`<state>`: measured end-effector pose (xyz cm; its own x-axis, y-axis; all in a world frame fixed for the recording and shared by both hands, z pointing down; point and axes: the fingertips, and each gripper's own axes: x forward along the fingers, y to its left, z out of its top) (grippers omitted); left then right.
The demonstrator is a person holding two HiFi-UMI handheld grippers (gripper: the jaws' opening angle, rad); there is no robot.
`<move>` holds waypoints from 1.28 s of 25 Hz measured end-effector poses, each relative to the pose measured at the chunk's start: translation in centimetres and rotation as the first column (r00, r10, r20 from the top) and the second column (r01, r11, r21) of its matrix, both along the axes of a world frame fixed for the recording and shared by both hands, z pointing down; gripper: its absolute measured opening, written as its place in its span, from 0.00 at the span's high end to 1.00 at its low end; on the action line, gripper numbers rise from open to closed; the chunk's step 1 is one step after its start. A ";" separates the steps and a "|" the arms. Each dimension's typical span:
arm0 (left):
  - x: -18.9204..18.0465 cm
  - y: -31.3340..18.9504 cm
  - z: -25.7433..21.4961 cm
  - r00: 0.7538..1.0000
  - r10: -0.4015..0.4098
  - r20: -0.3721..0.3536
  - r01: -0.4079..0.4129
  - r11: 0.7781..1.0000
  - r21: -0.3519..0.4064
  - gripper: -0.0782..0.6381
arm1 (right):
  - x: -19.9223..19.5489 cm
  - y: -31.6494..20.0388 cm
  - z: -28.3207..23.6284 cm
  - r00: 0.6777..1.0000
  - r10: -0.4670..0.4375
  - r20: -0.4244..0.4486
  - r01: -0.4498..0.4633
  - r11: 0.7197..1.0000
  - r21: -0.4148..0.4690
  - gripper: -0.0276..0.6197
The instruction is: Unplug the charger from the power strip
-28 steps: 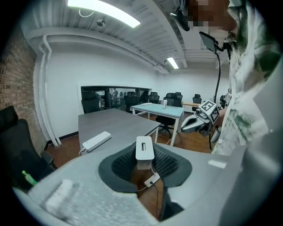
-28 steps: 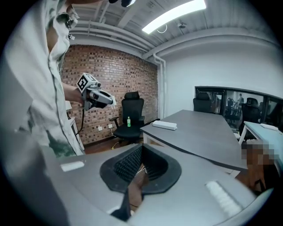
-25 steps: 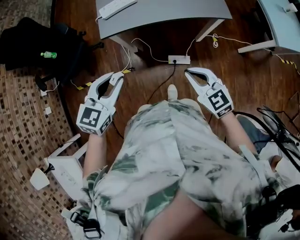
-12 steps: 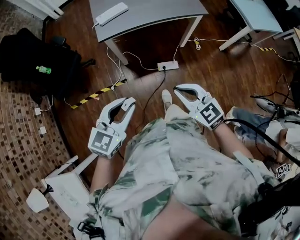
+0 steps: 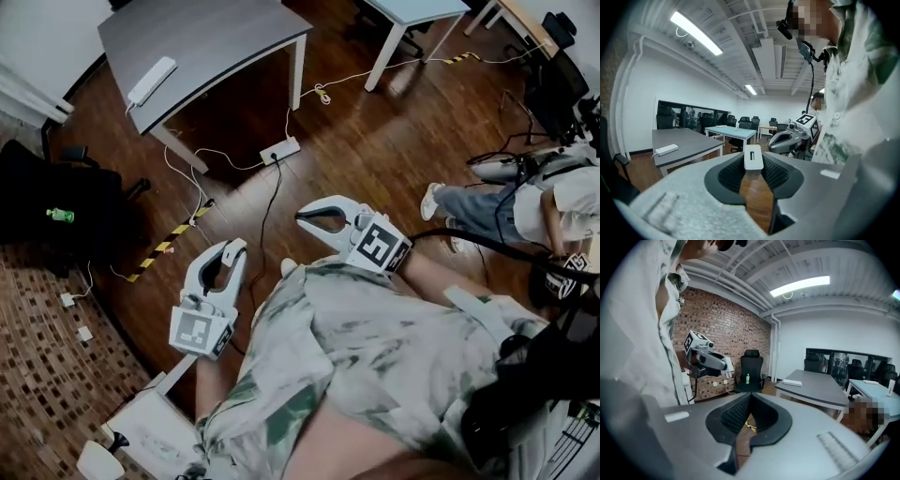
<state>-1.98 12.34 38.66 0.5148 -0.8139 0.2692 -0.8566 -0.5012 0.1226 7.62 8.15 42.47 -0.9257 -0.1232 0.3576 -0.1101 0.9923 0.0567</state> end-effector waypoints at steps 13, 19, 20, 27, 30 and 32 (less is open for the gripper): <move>17.3 6.7 -2.9 0.998 0.066 0.020 -0.067 0.997 0.046 0.75 | 16.0 10.1 -0.3 0.999 -0.020 -0.028 0.021 0.999 0.041 0.92; 20.7 10.5 -2.8 0.997 0.065 0.044 -0.066 0.997 0.029 0.75 | 18.8 13.3 -1.1 0.999 -0.040 0.009 0.040 0.998 0.044 0.92; 21.0 10.9 -2.9 0.998 0.057 0.041 -0.058 0.998 0.027 0.75 | 19.0 13.6 -1.3 0.999 -0.045 0.014 0.044 0.998 0.045 0.92; 22.0 13.3 -2.5 0.998 0.031 0.047 -0.032 0.999 0.028 0.75 | 19.8 15.5 -1.3 0.997 -0.067 0.049 0.064 0.996 0.065 0.92; 22.4 13.8 -2.3 0.999 0.019 0.049 -0.021 0.999 0.031 0.75 | 20.4 16.0 -1.3 0.995 -0.080 0.055 0.076 0.995 0.066 0.93; 22.4 14.0 -2.2 0.999 0.009 0.045 -0.010 1.000 0.029 0.75 | 20.4 16.2 -1.5 0.995 -0.088 0.057 0.084 0.994 0.067 0.93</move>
